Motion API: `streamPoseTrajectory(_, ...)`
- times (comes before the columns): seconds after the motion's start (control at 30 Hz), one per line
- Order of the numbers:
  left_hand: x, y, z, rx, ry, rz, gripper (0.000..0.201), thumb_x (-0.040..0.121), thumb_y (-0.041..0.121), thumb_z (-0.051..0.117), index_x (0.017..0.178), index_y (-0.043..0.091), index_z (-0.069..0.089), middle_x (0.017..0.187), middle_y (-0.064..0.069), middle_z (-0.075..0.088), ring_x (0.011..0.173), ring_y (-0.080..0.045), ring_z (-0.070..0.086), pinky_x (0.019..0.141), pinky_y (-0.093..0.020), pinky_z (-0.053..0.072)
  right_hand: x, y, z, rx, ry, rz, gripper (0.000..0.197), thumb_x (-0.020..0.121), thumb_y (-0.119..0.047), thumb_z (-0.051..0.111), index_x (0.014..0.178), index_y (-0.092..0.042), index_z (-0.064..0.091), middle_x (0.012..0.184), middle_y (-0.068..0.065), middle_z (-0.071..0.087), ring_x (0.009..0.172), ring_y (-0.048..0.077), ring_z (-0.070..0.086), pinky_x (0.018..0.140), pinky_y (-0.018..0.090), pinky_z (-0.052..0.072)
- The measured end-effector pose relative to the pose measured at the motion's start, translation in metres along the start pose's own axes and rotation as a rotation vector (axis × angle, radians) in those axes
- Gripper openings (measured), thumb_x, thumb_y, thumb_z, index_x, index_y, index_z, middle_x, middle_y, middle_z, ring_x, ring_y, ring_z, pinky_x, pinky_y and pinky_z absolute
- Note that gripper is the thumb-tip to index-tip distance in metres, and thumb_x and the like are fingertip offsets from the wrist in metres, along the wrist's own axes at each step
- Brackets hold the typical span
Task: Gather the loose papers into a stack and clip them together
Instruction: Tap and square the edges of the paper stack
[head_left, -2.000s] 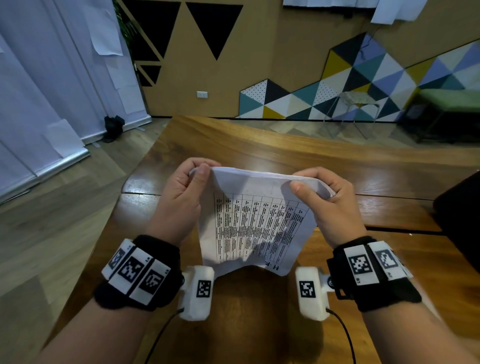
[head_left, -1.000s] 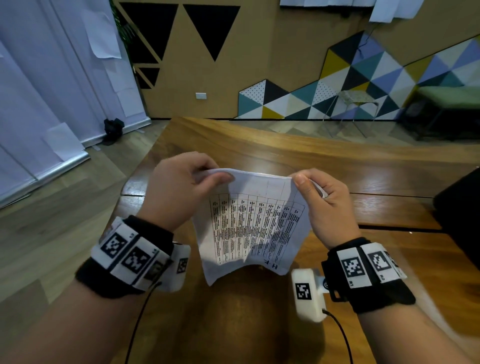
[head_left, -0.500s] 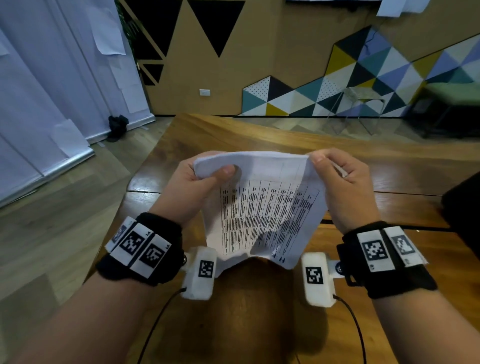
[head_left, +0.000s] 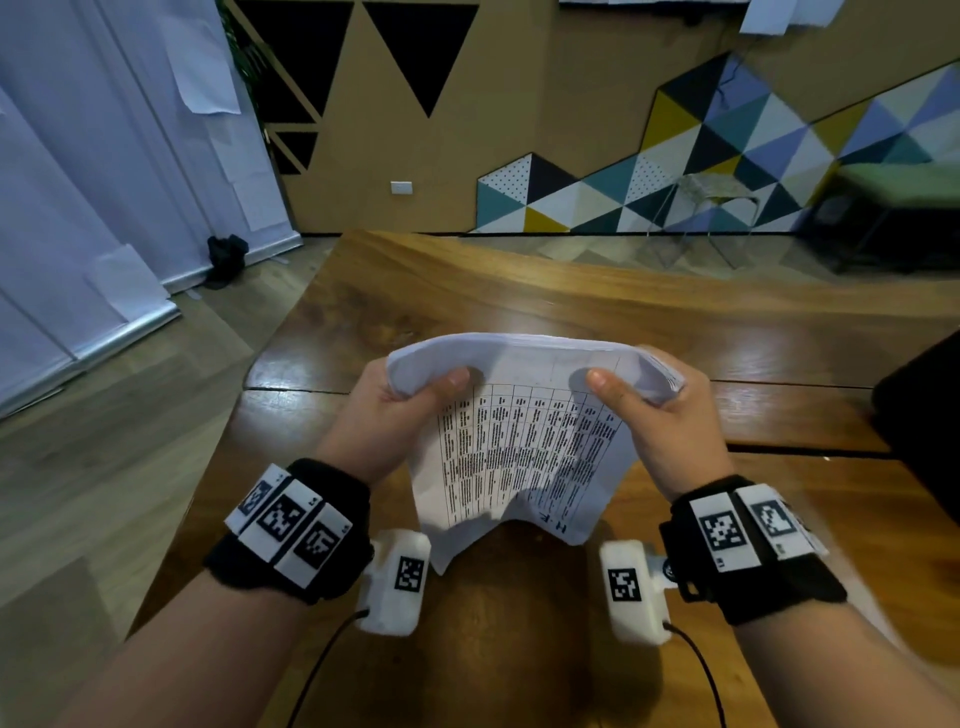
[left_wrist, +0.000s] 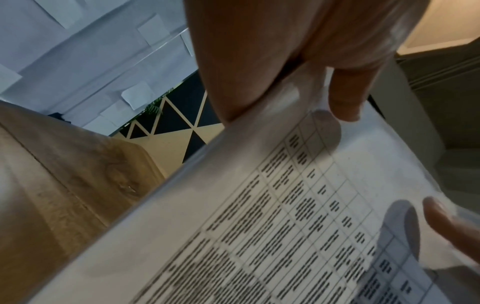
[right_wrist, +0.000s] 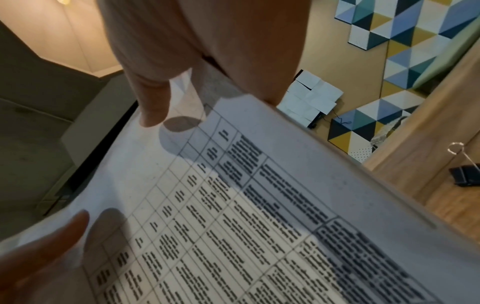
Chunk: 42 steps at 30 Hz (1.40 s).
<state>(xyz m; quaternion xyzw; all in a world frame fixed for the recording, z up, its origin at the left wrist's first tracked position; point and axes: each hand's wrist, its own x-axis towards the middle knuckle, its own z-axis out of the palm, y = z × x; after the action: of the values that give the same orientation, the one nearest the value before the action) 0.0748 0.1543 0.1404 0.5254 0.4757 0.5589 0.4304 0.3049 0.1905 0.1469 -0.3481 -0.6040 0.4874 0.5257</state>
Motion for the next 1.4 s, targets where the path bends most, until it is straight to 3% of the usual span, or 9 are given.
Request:
streamPoseTrajectory(0.13, 0.006, 0.019, -0.008, 0.019, -0.018, 0.056, 0.019, 0.079, 0.022, 0.07, 0.097, 0.025, 0.074, 0.1, 0.001, 0.076, 0.093, -0.018, 0.068, 0.081, -0.03, 0.057, 0.003, -0.004, -0.002, -0.055, 0.026, -0.044, 0.016, 0.069, -0.022, 0.073, 0.084, -0.017, 0.07, 0.076, -0.01, 0.074, 0.073, 0.006, 0.068, 0.066, 0.018, 0.052)
streamPoseTrajectory(0.27, 0.011, 0.046, -0.009, 0.173, -0.046, 0.147, 0.021, 0.084, 0.012, 0.069, 0.104, 0.017, 0.07, 0.105, -0.004, 0.076, 0.101, -0.027, 0.07, 0.087, -0.033, 0.058, 0.008, -0.013, -0.003, -0.083, 0.041, -0.087, 0.019, 0.067, -0.022, 0.076, 0.085, -0.016, 0.072, 0.078, -0.007, 0.074, 0.073, 0.01, 0.068, 0.066, 0.023, 0.055)
streamPoseTrajectory(0.43, 0.013, 0.06, 0.002, 0.582, -0.132, 0.185, 0.028, 0.079, 0.03, 0.071, 0.107, 0.027, 0.069, 0.103, 0.016, 0.07, 0.094, -0.002, 0.067, 0.087, -0.023, 0.056, 0.012, -0.02, 0.002, -0.131, -0.006, -0.119, 0.015, 0.07, -0.015, 0.076, 0.085, -0.013, 0.073, 0.077, -0.012, 0.075, 0.072, 0.004, 0.067, 0.064, 0.018, 0.053)
streamPoseTrajectory(0.53, 0.015, 0.054, 0.007, 0.675, -0.07, 0.192, 0.027, 0.08, 0.038, 0.072, 0.106, 0.032, 0.072, 0.101, 0.017, 0.073, 0.093, 0.002, 0.067, 0.089, -0.034, 0.056, 0.015, -0.017, 0.004, -0.173, 0.01, -0.122, 0.01, 0.072, -0.015, 0.077, 0.079, -0.019, 0.073, 0.074, -0.014, 0.073, 0.069, 0.003, 0.065, 0.063, 0.019, 0.052)
streamPoseTrajectory(0.8, 0.02, 0.047, 0.01, 0.711, 0.032, 0.19, 0.014, 0.079, 0.041, 0.069, 0.084, 0.03, 0.074, 0.081, 0.017, 0.073, 0.08, 0.0, 0.067, 0.078, -0.038, 0.057, 0.017, -0.012, 0.004, -0.214, 0.04, -0.126, 0.013, 0.079, -0.01, 0.074, 0.074, -0.021, 0.071, 0.073, -0.008, 0.069, 0.069, 0.009, 0.062, 0.065, 0.023, 0.05)
streamPoseTrajectory(1.1, 0.022, 0.042, 0.008, 0.692, 0.077, 0.19, 0.014, 0.077, 0.043, 0.069, 0.083, 0.03, 0.074, 0.08, 0.015, 0.074, 0.081, -0.007, 0.068, 0.077, -0.041, 0.058, 0.013, -0.006, -0.018, -0.118, 0.086, -0.102, 0.016, 0.086, -0.008, 0.066, 0.083, -0.022, 0.074, 0.065, -0.003, 0.063, 0.062, 0.015, 0.056, 0.058, 0.024, 0.044)
streamPoseTrajectory(1.17, 0.023, 0.041, 0.008, 0.696, 0.086, 0.192, 0.014, 0.077, 0.042, 0.068, 0.083, 0.031, 0.074, 0.08, 0.016, 0.074, 0.081, -0.006, 0.068, 0.076, -0.041, 0.058, 0.011, -0.004, -0.026, -0.116, 0.095, -0.104, 0.019, 0.089, -0.01, 0.062, 0.086, -0.024, 0.075, 0.068, 0.007, 0.061, 0.068, 0.027, 0.055, 0.064, 0.031, 0.046)
streamPoseTrajectory(1.27, 0.024, 0.041, 0.008, 0.686, 0.103, 0.195, 0.014, 0.076, 0.042, 0.068, 0.082, 0.031, 0.074, 0.079, 0.015, 0.074, 0.08, -0.007, 0.069, 0.076, -0.042, 0.058, 0.011, -0.003, -0.035, -0.055, 0.119, -0.085, 0.023, 0.091, -0.006, 0.057, 0.088, -0.021, 0.074, 0.079, -0.003, 0.073, 0.077, 0.016, 0.066, 0.071, 0.025, 0.055)
streamPoseTrajectory(1.4, 0.026, 0.041, 0.008, 0.675, 0.112, 0.196, 0.004, 0.078, 0.032, 0.074, 0.08, 0.028, 0.075, 0.078, 0.014, 0.074, 0.079, -0.009, 0.069, 0.075, -0.042, 0.059, 0.017, -0.004, -0.052, 0.071, 0.165, -0.003, 0.014, 0.084, -0.02, 0.059, 0.089, -0.018, 0.072, 0.088, 0.002, 0.076, 0.083, 0.016, 0.07, 0.077, 0.027, 0.059)
